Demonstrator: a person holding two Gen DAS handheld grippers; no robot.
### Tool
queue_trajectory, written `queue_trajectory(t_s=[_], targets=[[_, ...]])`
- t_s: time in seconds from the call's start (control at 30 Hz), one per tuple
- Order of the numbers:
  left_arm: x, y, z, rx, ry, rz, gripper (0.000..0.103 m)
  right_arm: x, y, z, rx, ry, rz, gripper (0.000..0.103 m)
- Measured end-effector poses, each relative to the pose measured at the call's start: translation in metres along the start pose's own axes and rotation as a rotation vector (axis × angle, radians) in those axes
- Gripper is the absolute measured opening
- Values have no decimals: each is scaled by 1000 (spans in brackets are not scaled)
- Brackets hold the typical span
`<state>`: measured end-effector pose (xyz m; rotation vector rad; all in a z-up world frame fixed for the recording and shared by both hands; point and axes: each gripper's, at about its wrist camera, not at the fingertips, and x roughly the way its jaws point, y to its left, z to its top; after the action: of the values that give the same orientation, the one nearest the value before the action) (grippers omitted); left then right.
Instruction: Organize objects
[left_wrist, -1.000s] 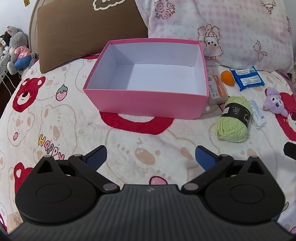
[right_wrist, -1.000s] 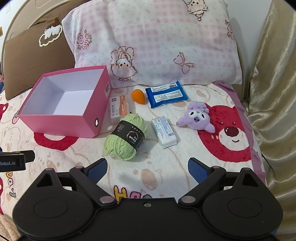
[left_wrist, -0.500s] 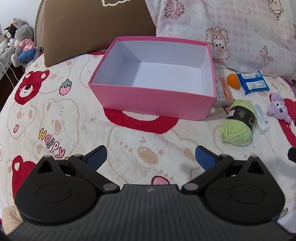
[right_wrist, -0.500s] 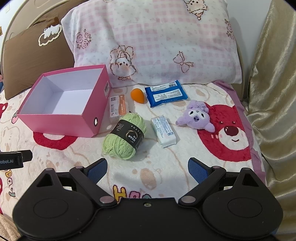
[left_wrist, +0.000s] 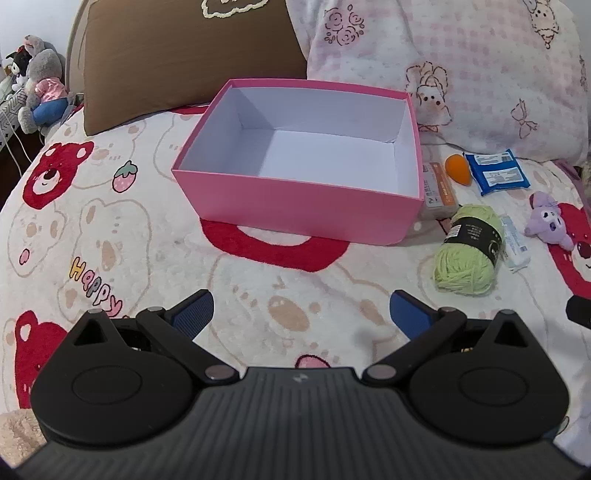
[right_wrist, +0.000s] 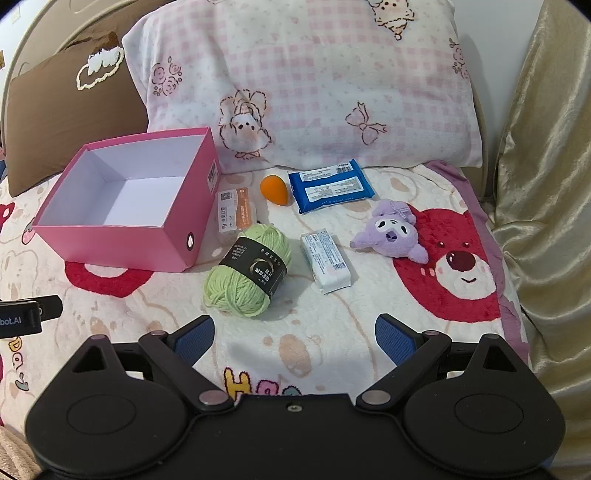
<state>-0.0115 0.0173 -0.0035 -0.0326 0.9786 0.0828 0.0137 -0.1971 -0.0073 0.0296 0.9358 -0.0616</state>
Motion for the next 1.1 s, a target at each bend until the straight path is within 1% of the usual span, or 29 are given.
queue_trajectory(t_s=[0.1,0.17,0.27,0.3,0.43,0.53,0.73,0.83,1.0,1.1], targets=[[-1,-1,0,-5,-5,-5,103,0,0,0,-1,0,-1,96],[-5,2,0,-34,-16,-13,103,0,0,-1,-2,-1,-1,96],[-12,8,0,-72,-29,-70,103,0,-1,-2,-5,-4,1,96],[-14,8,1,-75,-34,-78,103,0,-2,-2,-5,-5,1,96],[-18,5,0,-51,-49,-58,103,-1,-2,-2,-3,-10,-2,96],[-16,0,1,-26,-38,-46,103,-1,-1,-1,-2,-10,-3,96],[-6,-11,-2,1,-2,-58,103,0,0,-2,-6,-6,-4,96],[-6,-13,-3,6,0,-64,102,-1,-1,-2,-4,-8,-6,96],[-10,-10,-2,-16,-5,-91,101,0,-2,-2,1,-9,-7,96],[-11,-9,-1,-17,-6,-87,101,0,-2,-2,0,-8,-6,96]])
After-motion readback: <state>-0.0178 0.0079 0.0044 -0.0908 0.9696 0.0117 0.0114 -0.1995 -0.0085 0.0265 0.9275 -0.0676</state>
